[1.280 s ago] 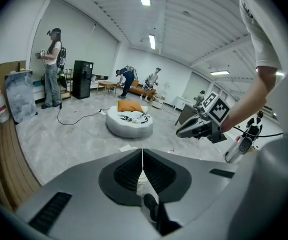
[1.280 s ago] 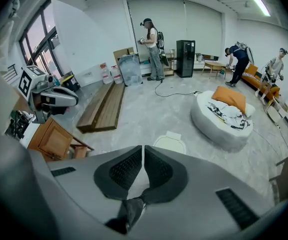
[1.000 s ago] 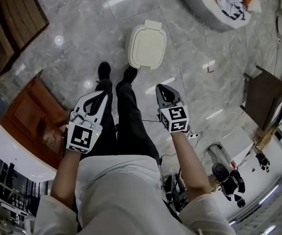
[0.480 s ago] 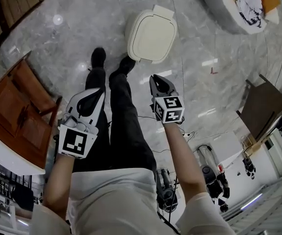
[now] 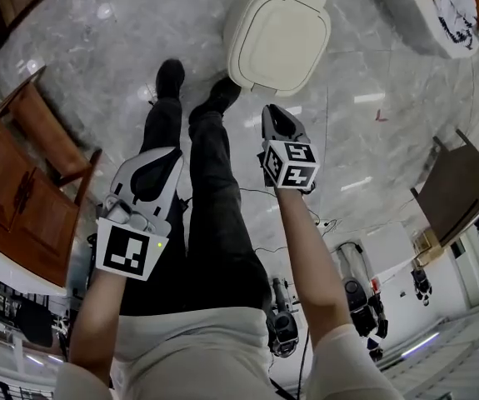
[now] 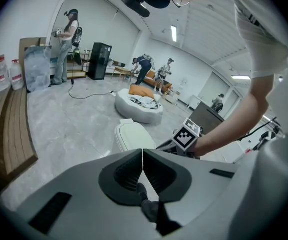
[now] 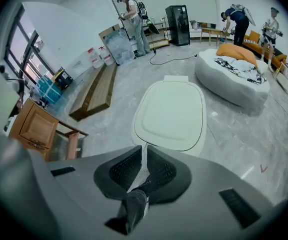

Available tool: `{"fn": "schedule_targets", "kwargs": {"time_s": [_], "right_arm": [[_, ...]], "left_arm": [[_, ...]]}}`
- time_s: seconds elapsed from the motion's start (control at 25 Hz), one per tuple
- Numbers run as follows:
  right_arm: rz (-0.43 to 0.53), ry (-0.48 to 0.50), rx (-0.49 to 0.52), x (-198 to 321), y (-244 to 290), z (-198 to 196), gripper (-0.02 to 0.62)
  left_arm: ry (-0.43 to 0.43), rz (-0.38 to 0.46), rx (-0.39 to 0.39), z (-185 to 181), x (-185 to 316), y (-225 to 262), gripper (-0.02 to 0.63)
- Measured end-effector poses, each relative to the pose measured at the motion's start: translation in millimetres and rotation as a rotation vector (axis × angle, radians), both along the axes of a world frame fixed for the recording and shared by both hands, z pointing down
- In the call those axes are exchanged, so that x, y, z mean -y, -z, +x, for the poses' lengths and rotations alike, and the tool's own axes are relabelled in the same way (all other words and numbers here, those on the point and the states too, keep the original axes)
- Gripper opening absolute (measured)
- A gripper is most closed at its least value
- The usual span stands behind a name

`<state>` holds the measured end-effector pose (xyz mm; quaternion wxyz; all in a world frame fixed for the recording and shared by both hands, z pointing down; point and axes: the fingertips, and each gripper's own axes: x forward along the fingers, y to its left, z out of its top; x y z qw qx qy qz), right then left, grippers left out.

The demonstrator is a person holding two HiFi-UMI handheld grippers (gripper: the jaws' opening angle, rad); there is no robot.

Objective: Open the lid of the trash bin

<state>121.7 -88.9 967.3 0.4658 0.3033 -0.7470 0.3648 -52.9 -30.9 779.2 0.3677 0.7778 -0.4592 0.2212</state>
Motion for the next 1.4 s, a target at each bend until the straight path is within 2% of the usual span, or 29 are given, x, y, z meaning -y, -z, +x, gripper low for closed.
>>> {"fn": "schedule_targets", "kwargs": {"time_s": [0.44,0.68,1.0,1.2,1.4], "right_arm": [[-0.012,-0.089,-0.06,-0.1,-58.5,12.9,0.037],[0.024,-0.146,-0.113,-2.5,-69.8,22.3,0.038],[0.035,-0.07,-0.229,-4.6,-75.8,19.5,0.048],[0.013,-0.07,-0.252,-3.7,-77.8,20.6,0.051],[-0.054,-0.083,-0.236,-4.8,-81.4,20.2,0.051]], "left_arm": [[0.004,-0.032,-0.01,11.8,-19.4,-27.4,0.018],[0.012,-0.043,-0.018,10.9,-26.5,-33.0,0.019],[0.042,-0.062,-0.033,6.5,-25.8,-38.0,0.018],[0.043,-0.056,-0.033,2.6,-23.1,-37.6,0.018],[0.038,-0.06,-0.012,-5.0,-22.9,-33.6,0.018]]}}
